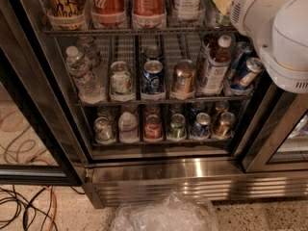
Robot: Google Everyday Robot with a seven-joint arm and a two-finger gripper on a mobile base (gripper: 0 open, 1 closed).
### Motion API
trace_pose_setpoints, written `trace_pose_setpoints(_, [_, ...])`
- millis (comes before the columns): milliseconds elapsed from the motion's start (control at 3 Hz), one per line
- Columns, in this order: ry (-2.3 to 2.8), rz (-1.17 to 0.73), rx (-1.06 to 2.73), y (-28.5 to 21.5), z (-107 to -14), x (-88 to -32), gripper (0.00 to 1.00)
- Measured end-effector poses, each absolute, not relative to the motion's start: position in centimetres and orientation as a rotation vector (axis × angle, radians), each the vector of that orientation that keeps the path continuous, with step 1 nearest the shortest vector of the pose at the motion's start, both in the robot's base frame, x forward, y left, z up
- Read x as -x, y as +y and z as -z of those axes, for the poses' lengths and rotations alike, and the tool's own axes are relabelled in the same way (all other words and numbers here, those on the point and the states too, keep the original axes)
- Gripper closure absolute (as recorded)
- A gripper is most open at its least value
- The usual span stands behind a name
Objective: Pick green can from top shelf of fridge
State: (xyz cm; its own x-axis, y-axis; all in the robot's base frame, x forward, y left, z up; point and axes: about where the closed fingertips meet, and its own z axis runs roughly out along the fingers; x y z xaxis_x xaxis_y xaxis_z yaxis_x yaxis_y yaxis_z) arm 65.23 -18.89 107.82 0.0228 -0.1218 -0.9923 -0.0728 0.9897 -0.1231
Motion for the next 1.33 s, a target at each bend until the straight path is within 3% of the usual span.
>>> trace_pose_setpoints(333, [1.551,0.037,0.153,-18.9,-107.9,-65.2,0.87])
trace_pose_setpoints(667, [1.551,0.037,0.153,-18.9,-107.9,-65.2,1.0])
trace_pose_setpoints(1333, [1.47,0.017,0.214,-17.4,-113.0,-62.5,1.0])
